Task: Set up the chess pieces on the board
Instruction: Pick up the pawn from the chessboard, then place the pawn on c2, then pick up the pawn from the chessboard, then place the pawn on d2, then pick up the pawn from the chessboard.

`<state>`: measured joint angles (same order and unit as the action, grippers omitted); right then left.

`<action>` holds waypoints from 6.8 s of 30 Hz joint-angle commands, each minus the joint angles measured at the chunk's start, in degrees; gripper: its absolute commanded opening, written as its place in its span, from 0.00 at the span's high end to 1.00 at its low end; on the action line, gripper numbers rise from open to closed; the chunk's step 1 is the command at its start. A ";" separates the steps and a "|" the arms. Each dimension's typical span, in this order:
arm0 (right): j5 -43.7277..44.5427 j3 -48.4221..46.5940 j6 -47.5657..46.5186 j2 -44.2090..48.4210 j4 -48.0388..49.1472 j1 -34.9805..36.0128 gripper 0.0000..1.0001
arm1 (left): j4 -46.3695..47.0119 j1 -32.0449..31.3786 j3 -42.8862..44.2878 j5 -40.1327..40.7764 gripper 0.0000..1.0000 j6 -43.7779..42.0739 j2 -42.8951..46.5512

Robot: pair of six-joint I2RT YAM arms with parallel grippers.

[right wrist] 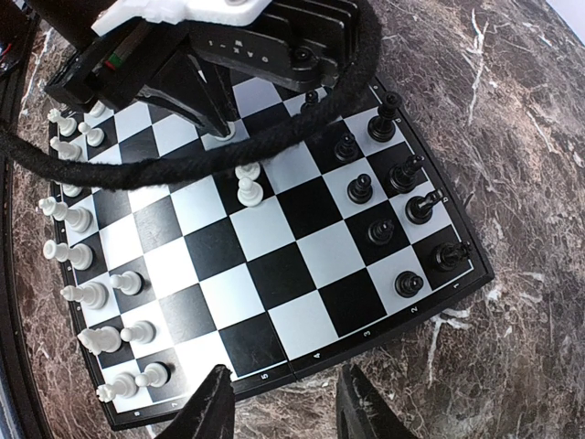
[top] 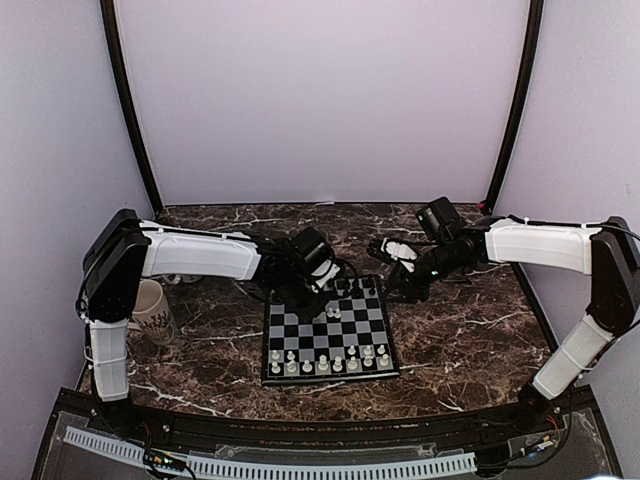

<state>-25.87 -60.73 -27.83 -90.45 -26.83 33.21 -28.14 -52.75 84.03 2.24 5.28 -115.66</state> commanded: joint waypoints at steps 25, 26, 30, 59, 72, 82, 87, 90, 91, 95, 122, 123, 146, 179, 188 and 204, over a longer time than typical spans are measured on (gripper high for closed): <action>-0.24 -1.77 -0.07 -0.47 0.11 0.19 0.61 | -3.32 -3.72 -13.95 -14.59 0.96 -11.58 13.66; -0.19 -1.78 -0.11 -0.47 0.11 0.25 0.61 | -3.26 -3.88 -13.90 -14.43 0.96 -11.60 13.39; -0.19 -1.77 -0.04 -0.45 0.04 0.23 0.61 | -3.02 -4.36 -13.57 -14.15 0.96 -11.61 12.65; -0.28 -1.89 -0.36 -2.23 -0.22 0.20 0.61 | -4.10 -5.43 -11.76 -11.91 0.79 -11.52 10.05; -0.36 -2.06 -0.31 -2.14 -0.33 0.19 0.61 | -2.48 -4.15 -5.92 -4.14 0.69 -10.81 13.18; -0.02 -1.74 -0.32 -1.36 -0.26 0.21 0.61 | 1.34 -0.14 3.94 -3.05 0.67 -8.97 2.26; 0.49 -1.38 -0.48 -1.31 0.11 0.24 0.61 | 2.41 0.36 5.37 -4.44 0.68 -9.66 0.01; 0.47 -1.43 -0.52 -1.36 0.02 0.27 0.61 | 3.01 0.71 5.44 -4.65 0.68 -9.89 -0.66; 0.42 -1.48 -0.57 -1.31 -0.02 0.24 0.61 | 3.15 0.86 5.44 -4.97 0.68 -9.97 -0.93; 0.38 -1.45 -0.57 -1.35 -0.07 0.19 0.61 | 3.58 1.07 5.43 -6.12 0.70 -10.19 -1.71; 0.64 -1.49 -0.69 -1.54 -0.15 0.22 0.61 | -0.22 1.42 2.14 -9.87 0.98 -9.42 3.50; 0.60 -1.55 -0.67 -1.63 -0.15 0.22 0.61 | 0.05 1.42 0.86 -10.52 0.98 -9.48 5.10; 0.45 -1.91 -0.64 -1.96 -0.51 0.25 0.61 | 1.04 -2.75 -10.57 -21.99 0.98 -14.78 10.21; 0.22 -2.11 -0.81 -3.06 -0.85 0.22 0.61 | 2.83 -4.20 -9.97 -20.34 0.90 -14.57 7.07; 0.12 -2.16 -0.78 -3.08 -0.94 0.25 0.61 | 1.54 -4.38 -9.57 -19.14 0.79 -14.56 7.09; -2.78 -11.16 1.39 -6.30 -7.59 1.70 0.61 | 2.65 1.37 -6.84 -12.17 0.65 -14.03 21.77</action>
<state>-26.89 -67.48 -26.87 -94.85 -30.94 33.41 -27.44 -55.53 76.29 -15.05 -9.45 -100.92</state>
